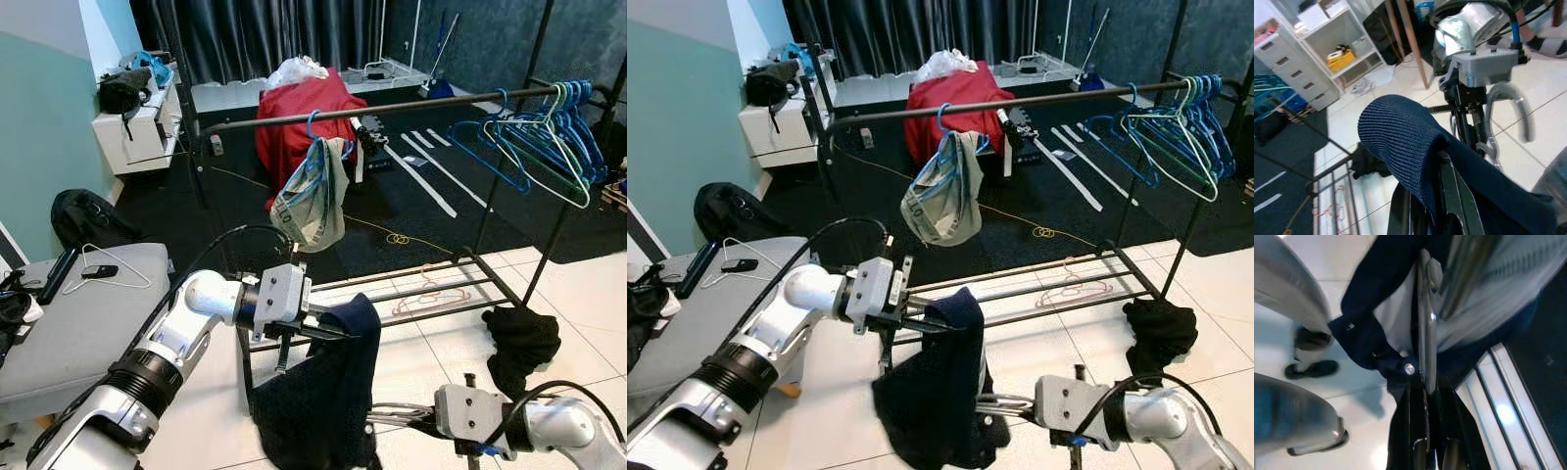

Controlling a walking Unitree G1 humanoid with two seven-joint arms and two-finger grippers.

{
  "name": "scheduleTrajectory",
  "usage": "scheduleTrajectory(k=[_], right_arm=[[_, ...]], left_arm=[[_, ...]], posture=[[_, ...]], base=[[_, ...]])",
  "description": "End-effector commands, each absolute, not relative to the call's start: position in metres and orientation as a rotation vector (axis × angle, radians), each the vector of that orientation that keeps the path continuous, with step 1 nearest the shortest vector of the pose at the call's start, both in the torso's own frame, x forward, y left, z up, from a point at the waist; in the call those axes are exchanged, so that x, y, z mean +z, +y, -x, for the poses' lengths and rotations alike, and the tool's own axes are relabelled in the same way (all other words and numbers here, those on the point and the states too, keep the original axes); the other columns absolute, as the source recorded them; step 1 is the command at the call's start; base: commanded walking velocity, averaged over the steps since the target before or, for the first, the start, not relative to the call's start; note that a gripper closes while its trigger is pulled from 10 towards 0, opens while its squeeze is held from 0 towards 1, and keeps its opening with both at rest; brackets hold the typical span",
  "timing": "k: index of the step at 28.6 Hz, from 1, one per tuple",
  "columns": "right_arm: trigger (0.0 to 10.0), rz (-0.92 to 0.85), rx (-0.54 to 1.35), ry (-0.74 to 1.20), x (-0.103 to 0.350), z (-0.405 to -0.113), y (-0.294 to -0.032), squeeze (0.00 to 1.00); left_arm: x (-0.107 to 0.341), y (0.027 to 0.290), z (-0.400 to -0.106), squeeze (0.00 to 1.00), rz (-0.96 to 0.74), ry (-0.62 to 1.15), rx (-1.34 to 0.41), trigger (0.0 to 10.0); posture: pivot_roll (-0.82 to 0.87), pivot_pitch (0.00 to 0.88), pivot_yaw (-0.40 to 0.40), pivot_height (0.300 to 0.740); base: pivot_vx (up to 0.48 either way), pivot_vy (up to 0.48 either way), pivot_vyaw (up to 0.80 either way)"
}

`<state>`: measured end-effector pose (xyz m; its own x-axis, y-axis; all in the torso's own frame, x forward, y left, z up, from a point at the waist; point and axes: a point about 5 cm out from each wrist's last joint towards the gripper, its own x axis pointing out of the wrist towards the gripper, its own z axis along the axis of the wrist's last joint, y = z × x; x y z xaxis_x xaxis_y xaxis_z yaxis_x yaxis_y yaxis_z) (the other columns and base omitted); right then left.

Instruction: Hang hanger

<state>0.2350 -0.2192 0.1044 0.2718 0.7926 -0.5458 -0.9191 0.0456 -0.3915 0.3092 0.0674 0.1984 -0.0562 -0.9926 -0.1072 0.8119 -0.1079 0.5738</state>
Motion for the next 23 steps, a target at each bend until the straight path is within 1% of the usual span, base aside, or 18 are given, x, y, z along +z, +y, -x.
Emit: scheduleTrajectory(k=[1, 3, 5, 6, 9, 11, 14, 16, 18, 23], right_arm=[[10.0, 0.761, 1.402, 0.158, 0.109, -0.232, -0.209, 0.0], [10.0, 0.789, 1.557, 0.242, 0.107, -0.224, -0.209, 0.0], [10.0, 0.789, 1.557, 0.242, 0.107, -0.224, -0.209, 0.0], [10.0, 0.796, 1.599, 0.283, 0.106, -0.223, -0.211, 0.0], [10.0, 0.796, 1.599, 0.283, 0.106, -0.223, -0.211, 0.0], [10.0, 0.824, 1.65, 0.332, 0.104, -0.226, -0.211, 0.0], [10.0, 0.843, 1.667, 0.362, 0.101, -0.228, -0.211, 0.0], [10.0, 0.88, 1.698, 0.419, 0.094, -0.229, -0.211, 0.0], [10.0, 0.887, 1.71, 0.44, 0.091, -0.229, -0.212, 0.0], [10.0, 0.915, 1.723, 0.445, 0.088, -0.23, -0.211, 0.0]], left_arm=[[0.2, 0.06, -0.307, 0.0, -0.551, -0.428, -1.636, 10.0], [0.201, 0.047, -0.303, 0.0, -0.549, -0.428, -1.694, 10.0], [0.201, 0.047, -0.303, 0.0, -0.549, -0.428, -1.694, 10.0], [0.2, 0.04, -0.3, 0.0, -0.551, -0.426, -1.724, 10.0], [0.2, 0.04, -0.3, 0.0, -0.551, -0.426, -1.724, 10.0], [0.198, 0.03, -0.292, 0.0, -0.54, -0.4, -1.78, 10.0], [0.199, 0.025, -0.288, 0.0, -0.537, -0.397, -1.8, 10.0], [0.206, 0.016, -0.28, 0.0, -0.505, -0.401, -1.846, 10.0], [0.208, 0.013, -0.278, 0.0, -0.481, -0.397, -1.868, 10.0], [0.208, 0.007, -0.275, 0.0, -0.469, -0.376, -1.908, 10.0]], posture=[[-0.13, 0.044, 0.061, 0.74], [-0.13, 0.048, 0.042, 0.74], [-0.13, 0.048, 0.042, 0.74], [-0.13, 0.049, 0.039, 0.74], [-0.13, 0.049, 0.039, 0.74], [-0.12, 0.051, 0.029, 0.74], [-0.12, 0.051, 0.026, 0.74], [-0.12, 0.05, 0.026, 0.74], [-0.12, 0.049, 0.027, 0.74], [-0.12, 0.049, 0.03, 0.74]], base=[[0.0, 0.0, 0.0], [0.0, 0.0, 0.0], [0.0, 0.0, 0.0], [0.0, 0.0, 0.0], [0.0, 0.0, 0.0], [0.0, 0.0, 0.0], [0.0, 0.0, 0.0], [0.0, 0.0, 0.0], [0.0, 0.0, 0.0], [0.0, 0.0, 0.0]])
